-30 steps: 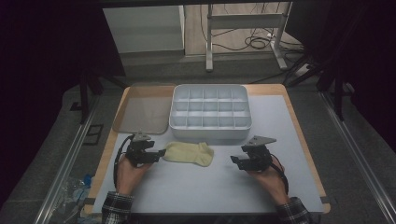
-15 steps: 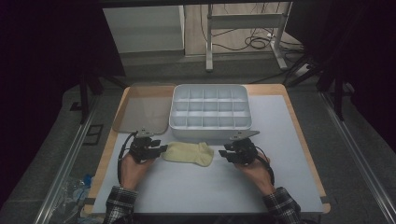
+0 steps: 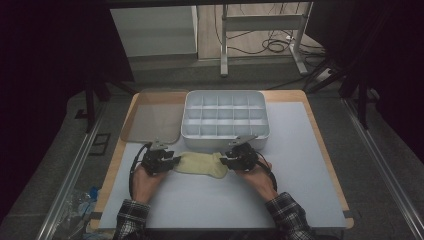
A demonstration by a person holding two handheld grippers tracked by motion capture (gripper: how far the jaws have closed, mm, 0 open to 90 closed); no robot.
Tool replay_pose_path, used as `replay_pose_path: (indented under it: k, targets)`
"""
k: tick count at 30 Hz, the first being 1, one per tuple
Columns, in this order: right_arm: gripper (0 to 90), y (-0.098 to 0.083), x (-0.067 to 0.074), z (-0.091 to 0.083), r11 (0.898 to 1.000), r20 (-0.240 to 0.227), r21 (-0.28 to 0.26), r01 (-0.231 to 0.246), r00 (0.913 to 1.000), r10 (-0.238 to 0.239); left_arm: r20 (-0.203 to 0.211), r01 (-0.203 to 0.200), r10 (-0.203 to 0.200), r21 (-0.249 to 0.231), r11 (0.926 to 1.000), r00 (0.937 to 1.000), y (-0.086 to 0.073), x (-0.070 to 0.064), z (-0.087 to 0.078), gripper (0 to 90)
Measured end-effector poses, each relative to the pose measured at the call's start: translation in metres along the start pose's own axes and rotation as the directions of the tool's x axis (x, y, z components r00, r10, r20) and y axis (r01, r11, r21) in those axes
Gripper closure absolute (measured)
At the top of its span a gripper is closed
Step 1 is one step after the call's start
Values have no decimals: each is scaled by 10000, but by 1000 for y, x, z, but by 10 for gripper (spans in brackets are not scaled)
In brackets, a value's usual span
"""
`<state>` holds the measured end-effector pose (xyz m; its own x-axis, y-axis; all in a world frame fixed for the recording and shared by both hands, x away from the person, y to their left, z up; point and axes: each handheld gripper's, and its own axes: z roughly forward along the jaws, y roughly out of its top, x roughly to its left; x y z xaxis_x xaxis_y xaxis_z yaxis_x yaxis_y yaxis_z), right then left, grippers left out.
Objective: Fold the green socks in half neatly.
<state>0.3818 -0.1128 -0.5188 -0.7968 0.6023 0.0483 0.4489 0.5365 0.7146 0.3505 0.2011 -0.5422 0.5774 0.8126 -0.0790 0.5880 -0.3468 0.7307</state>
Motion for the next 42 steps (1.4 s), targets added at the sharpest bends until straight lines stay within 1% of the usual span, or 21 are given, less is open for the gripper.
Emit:
replay_pose_path:
  k: [2,4,6,7,8,9,10,11,14,19,20,23,27,30,34,35,36,38,39,40,42]
  targets:
    - [615,-1,0,2,10000,11,67,34,10000,-34,-60,-70,70,29,10000,10000,0,-1,1,601]
    - [614,-4,3,9,9993,104,341,116,9999,-120,85,32,-31,-92,10000,10000,-2,-1,3,625]
    - [623,-6,5,10,9994,147,297,189,9997,-193,365,230,-224,-163,9996,9991,-3,-1,5,667]
    - [657,-6,6,10,9994,142,278,229,9996,-233,365,230,-224,-163,9996,9991,-3,-1,5,696]
    - [657,-6,6,10,9994,142,278,229,9996,-233,536,388,-377,-181,9991,9978,-3,-1,5,696]
    - [717,-6,6,9,9993,-35,331,159,9999,-158,643,531,-518,-187,9984,9966,-4,0,5,726]
    - [792,-6,6,9,9992,-252,381,78,9997,-68,876,718,-702,-145,9973,9937,-4,0,5,784]
    - [804,-5,6,9,9991,-328,416,34,9995,-20,963,744,-726,-155,9971,9927,-4,1,5,817]
    - [813,-5,3,9,9988,-474,467,-151,9987,173,965,793,-772,-178,9967,9923,-4,0,5,836]
    - [818,-3,2,5,9988,-604,460,-192,9979,220,835,641,-606,-406,9971,9947,-5,-1,3,844]
    - [818,-1,3,1,9991,-626,402,-153,9979,178,828,553,-512,-475,9973,9952,-3,-3,1,844]
    - [818,1,5,-7,9994,-629,340,-51,9980,72,830,526,-481,-528,9972,9954,-1,-6,-2,842]
    - [818,3,8,-22,9997,-712,242,22,9975,-5,985,383,-326,-560,9977,9946,6,-14,-9,839]
    - [818,0,9,-32,9997,-726,229,56,9974,-39,1132,277,-209,-591,9979,9934,10,-20,-14,838]
    - [818,-6,10,-47,9999,-873,116,-96,9961,105,1352,195,-124,-520,9985,9907,15,-29,-18,835]
    - [818,-6,10,-47,9999,-873,116,-96,9961,105,1352,195,-124,-520,9985,9907,15,-29,-18,835]
    - [818,-8,11,-50,9999,-887,99,-113,9960,122,1459,158,-85,-491,9987,9893,16,-33,-20,835]
    - [818,-14,12,-65,9999,-931,38,-166,9955,168,1666,130,-51,-465,9988,9860,19,-41,-23,833]
    - [818,-14,12,-65,9999,-931,38,-166,9955,168,1666,130,-51,-465,9988,9860,19,-41,-23,832]
    - [818,-18,14,-73,9998,-918,19,-172,9956,173,1816,41,35,-416,9991,9834,20,-48,-25,831]
    - [818,-23,15,-80,9998,-892,51,-174,9959,178,1962,-61,112,-269,9996,9805,21,-56,-26,829]
